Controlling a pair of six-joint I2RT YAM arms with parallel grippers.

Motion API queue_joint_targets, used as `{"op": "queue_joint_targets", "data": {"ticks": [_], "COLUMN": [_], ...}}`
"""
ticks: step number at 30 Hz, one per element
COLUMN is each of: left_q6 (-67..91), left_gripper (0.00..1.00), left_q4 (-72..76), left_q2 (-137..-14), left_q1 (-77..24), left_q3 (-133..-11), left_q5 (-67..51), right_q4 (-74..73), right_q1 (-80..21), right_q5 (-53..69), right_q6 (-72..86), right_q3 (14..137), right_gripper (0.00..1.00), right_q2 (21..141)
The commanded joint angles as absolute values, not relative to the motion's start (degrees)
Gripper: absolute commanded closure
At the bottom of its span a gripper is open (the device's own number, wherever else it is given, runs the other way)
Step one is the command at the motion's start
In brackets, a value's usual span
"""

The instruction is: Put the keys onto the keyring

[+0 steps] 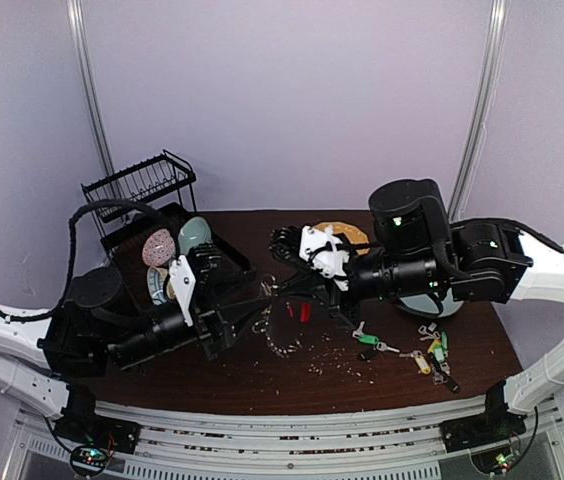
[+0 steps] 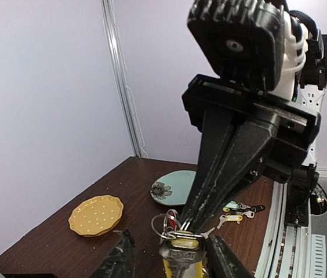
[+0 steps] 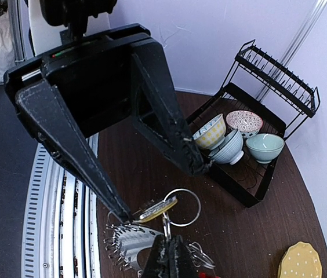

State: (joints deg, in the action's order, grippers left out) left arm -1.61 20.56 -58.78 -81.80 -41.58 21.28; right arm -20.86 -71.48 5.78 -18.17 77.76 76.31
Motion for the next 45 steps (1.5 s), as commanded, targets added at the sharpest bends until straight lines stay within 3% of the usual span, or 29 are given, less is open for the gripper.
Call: {"op": "queue_joint_targets", "data": {"ticks": [1, 3, 8, 12, 21, 24, 32, 35, 38, 45], "left_q6": [-1.68, -1.37, -3.13, -2.45, -2.29, -2.45, -2.82, -3.49, -4.03, -4.38], "left_gripper": [0.57, 0.57, 0.42, 0.44, 0.55, 0.66, 0.75, 0.84, 1.0, 1.0], "left_q4": [21.87, 19.46, 16.41, 17.92, 21.44, 20.21, 19.61, 19.25, 19.07, 21.27], "left_q2": [-58.15, -59.28, -61.3, -61.79, -59.39, -59.81, -60.22, -60.66, -60.99, -60.7], "left_q1": [-81.56, -81.56, -81.56, -81.56, -81.56, -81.56, -81.56, -81.56, -81.56, -81.56], "left_q3": [-41.97, -43.14, -45.73, -45.79, -44.23, -44.95, -44.87, -45.21, -45.24, -41.16], "left_q5": [23.53, 25.99, 20.64, 23.78, 30.66, 32.17, 30.46, 30.09, 28.7, 30.0], "right_q4": [-19.8, -19.62, -19.79, -20.3, -20.64, -20.48, -19.73, -19.69, -19.31, -7.92], "right_q1": [-71.54, -71.54, -71.54, -71.5, -71.54, -71.53, -71.54, -71.54, -71.41, -68.4], "right_q5": [5.44, 5.43, 4.78, 2.58, 1.9, 2.21, 3.91, 4.0, 4.22, 8.84], "right_q6": [-17.82, -17.75, -17.07, -15.4, -14.64, -14.68, -14.29, -14.16, -13.78, -7.57], "right_q3": [79.97, 79.98, 80.52, 81.65, 81.38, 81.24, 81.29, 81.3, 81.24, 75.66], "right_gripper": [1.0, 1.0, 1.0, 1.0, 1.0, 1.0, 1.0, 1.0, 1.0, 1.0], "right_q2": [76.64, 76.49, 76.73, 77.49, 77.33, 77.34, 77.09, 77.25, 77.15, 72.93]}}
